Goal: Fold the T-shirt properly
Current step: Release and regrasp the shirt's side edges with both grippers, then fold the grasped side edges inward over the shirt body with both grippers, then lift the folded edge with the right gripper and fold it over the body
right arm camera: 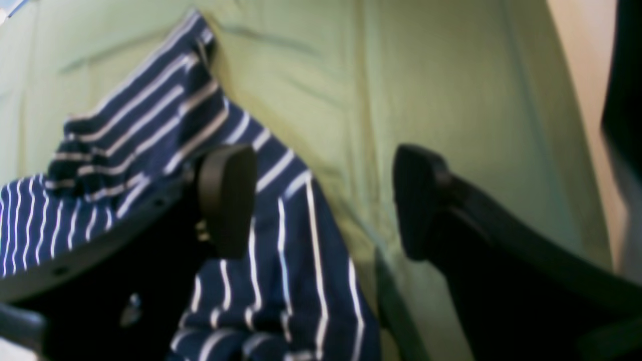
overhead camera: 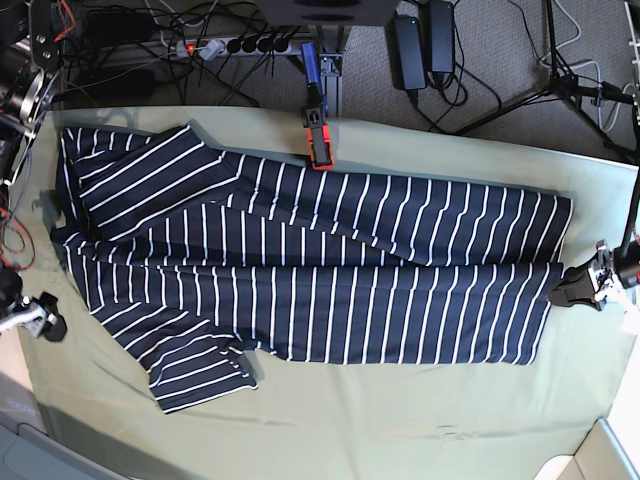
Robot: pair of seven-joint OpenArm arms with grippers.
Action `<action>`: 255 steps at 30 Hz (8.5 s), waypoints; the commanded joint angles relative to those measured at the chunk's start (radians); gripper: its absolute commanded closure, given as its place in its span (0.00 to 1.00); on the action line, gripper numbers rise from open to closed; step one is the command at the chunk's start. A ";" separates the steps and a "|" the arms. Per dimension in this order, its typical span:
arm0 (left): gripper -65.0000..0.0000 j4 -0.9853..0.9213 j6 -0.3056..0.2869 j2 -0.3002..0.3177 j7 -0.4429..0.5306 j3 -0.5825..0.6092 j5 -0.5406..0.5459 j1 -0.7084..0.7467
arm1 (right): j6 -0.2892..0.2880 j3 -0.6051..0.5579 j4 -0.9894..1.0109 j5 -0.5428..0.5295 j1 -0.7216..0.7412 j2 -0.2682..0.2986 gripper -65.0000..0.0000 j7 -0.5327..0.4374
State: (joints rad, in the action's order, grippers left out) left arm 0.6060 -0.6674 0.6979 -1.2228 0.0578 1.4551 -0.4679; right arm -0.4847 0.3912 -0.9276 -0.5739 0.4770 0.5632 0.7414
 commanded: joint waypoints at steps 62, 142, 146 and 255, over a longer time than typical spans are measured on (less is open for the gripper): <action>0.53 -0.051 0.163 -0.135 0.688 -0.006 -0.735 -0.114 | -0.043 -0.012 0.246 0.095 0.076 -0.160 0.35 -0.090; 1.00 0.048 -0.031 -0.080 0.208 -0.008 -0.190 -0.105 | -0.047 -0.012 -0.014 -0.110 0.001 -0.122 1.00 0.150; 1.00 0.049 -0.031 -0.055 0.152 -0.008 -0.117 -0.090 | -0.047 -0.012 -0.077 -0.130 -0.070 -0.098 1.00 0.150; 1.00 0.435 -0.031 0.028 -0.015 -0.008 0.028 0.241 | -0.047 0.006 0.097 0.067 0.079 -0.272 0.37 0.011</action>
State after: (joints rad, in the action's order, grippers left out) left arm 1.0260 -0.6670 0.7013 -1.2488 0.0582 1.4597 -0.2077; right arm -0.4854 0.3965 -0.8078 -0.4889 0.5289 0.2794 0.7647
